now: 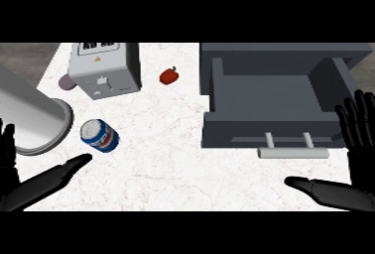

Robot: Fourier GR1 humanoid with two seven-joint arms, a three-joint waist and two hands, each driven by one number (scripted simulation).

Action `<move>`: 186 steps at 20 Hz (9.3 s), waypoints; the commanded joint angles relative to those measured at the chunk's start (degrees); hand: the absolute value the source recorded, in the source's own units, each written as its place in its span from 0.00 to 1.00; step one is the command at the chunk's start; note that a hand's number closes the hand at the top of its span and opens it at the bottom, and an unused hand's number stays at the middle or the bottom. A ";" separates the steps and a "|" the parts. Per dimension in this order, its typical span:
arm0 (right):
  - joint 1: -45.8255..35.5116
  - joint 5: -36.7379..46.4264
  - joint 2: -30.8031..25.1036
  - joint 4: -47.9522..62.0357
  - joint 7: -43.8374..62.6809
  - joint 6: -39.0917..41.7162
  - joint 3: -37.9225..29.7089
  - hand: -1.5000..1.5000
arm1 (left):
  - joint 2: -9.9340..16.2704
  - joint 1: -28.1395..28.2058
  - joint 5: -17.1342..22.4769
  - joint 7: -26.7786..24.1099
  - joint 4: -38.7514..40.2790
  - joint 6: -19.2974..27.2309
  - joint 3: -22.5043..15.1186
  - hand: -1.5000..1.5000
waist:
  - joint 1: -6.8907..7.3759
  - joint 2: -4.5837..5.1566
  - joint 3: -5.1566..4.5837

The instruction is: Pick up the can, place it into the drawer and close the drawer

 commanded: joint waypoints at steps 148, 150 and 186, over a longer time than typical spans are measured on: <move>-8.17 -1.22 -2.92 -8.90 10.49 6.87 -10.92 0.00 | -0.38 -97.64 37.31 -15.81 101.74 9.01 -20.41 1.00 | -5.69 1.44 0.16; -4.59 -2.47 -2.45 -10.66 9.39 8.17 -11.66 0.00 | -0.38 -97.01 36.89 -18.21 104.07 8.96 -20.17 0.00 | -6.02 1.46 0.18; -24.98 47.63 -12.02 24.82 -7.58 0.81 11.79 0.00 | 0.98 -101.29 46.35 -22.54 107.54 12.23 -20.90 0.00 | -0.27 1.08 0.05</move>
